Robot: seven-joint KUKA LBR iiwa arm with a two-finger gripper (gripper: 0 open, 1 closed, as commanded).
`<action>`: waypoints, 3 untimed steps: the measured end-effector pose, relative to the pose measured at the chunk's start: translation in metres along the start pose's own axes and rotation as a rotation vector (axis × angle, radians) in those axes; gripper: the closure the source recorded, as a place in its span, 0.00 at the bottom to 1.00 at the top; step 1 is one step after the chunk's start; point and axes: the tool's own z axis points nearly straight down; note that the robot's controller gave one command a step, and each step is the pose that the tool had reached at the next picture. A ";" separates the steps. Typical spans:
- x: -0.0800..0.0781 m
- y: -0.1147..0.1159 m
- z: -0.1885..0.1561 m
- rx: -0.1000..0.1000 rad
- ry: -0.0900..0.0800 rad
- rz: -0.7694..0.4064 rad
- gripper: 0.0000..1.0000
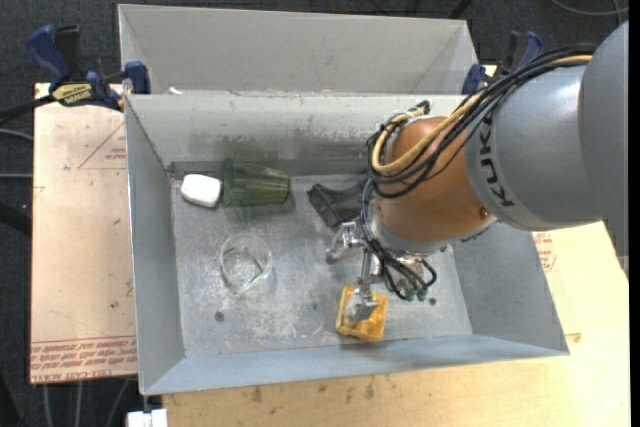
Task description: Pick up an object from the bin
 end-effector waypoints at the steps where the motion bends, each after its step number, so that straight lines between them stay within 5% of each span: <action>1: 0.004 -0.003 0.010 -0.001 -0.004 0.016 0.00; 2: 0.011 -0.042 0.011 -0.016 0.000 -0.210 1.00; 3: 0.011 -0.042 0.011 -0.016 0.000 -0.210 1.00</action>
Offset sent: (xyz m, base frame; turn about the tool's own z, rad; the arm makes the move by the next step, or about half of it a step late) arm -0.0102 -0.0553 -0.0222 -0.2069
